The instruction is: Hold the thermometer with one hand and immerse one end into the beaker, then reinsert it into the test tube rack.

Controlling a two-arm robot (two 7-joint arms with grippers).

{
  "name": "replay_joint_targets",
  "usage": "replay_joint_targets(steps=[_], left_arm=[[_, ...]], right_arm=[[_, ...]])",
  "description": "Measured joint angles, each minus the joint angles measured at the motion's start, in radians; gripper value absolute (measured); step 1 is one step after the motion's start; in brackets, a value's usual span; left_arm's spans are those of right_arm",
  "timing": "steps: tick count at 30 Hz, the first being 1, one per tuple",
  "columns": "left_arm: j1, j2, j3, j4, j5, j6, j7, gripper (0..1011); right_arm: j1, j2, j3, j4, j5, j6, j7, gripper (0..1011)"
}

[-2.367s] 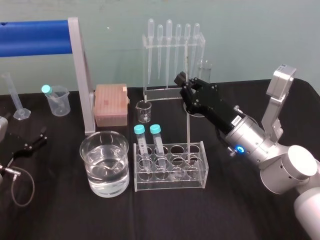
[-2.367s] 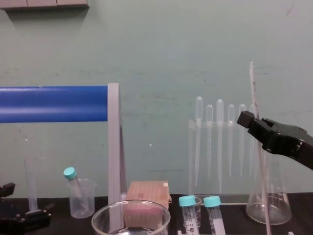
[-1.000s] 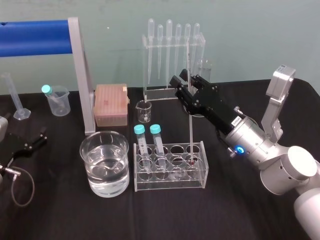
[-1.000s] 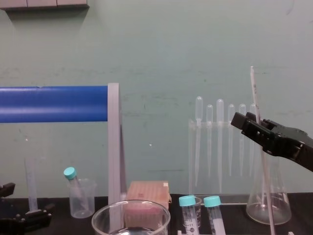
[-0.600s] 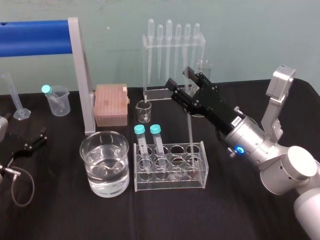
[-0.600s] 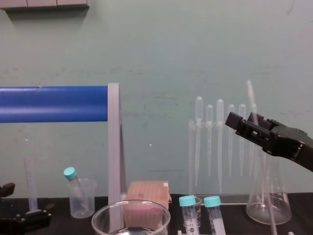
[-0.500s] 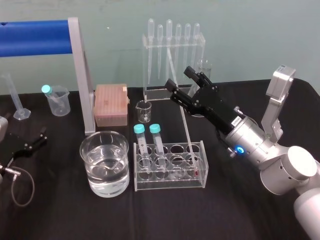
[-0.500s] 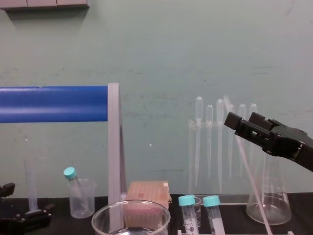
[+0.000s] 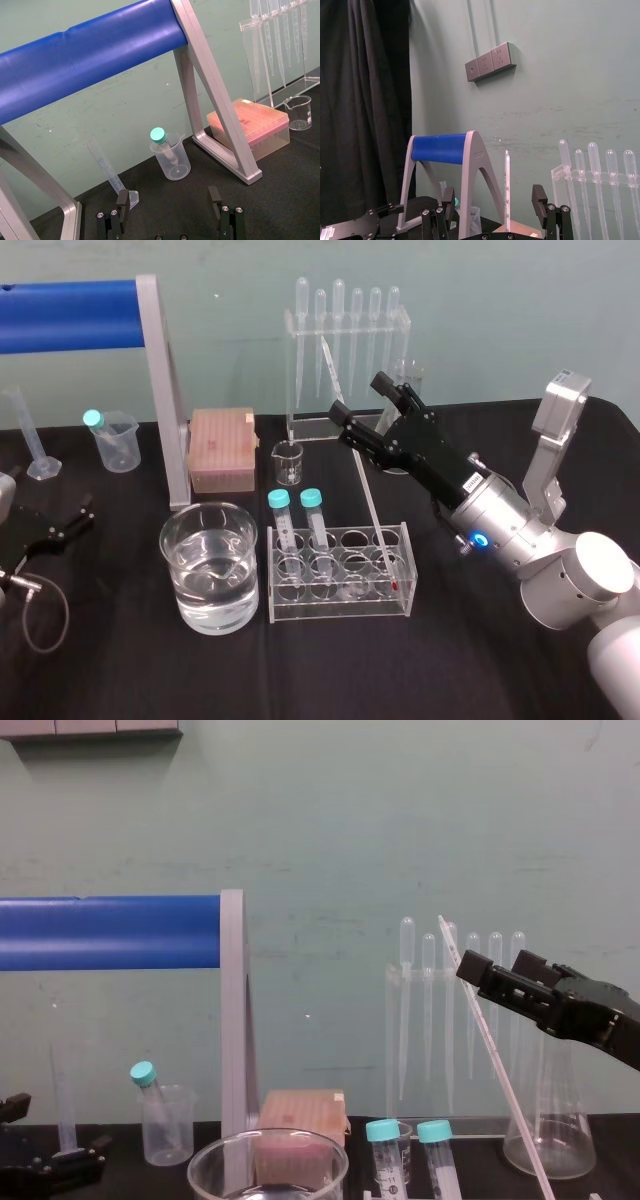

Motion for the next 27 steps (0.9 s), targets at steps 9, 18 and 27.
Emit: replay_joint_targets(steps=[9,18,27], left_arm=[[0.0,0.0,0.0,0.0,0.0,0.0,0.0,1008],[0.0,0.0,0.0,0.0,0.0,0.0,0.0,1008],[0.0,0.0,0.0,0.0,0.0,0.0,0.0,1008]], right_arm=[[-0.025,-0.001,0.024,-0.035,-0.037,-0.025,-0.069,1003],[-0.139,-0.017,0.126,-0.187,-0.246,-0.045,-0.395,1003],[-0.204,-0.052,0.174,-0.233,-0.343,0.166,-0.587,1003]])
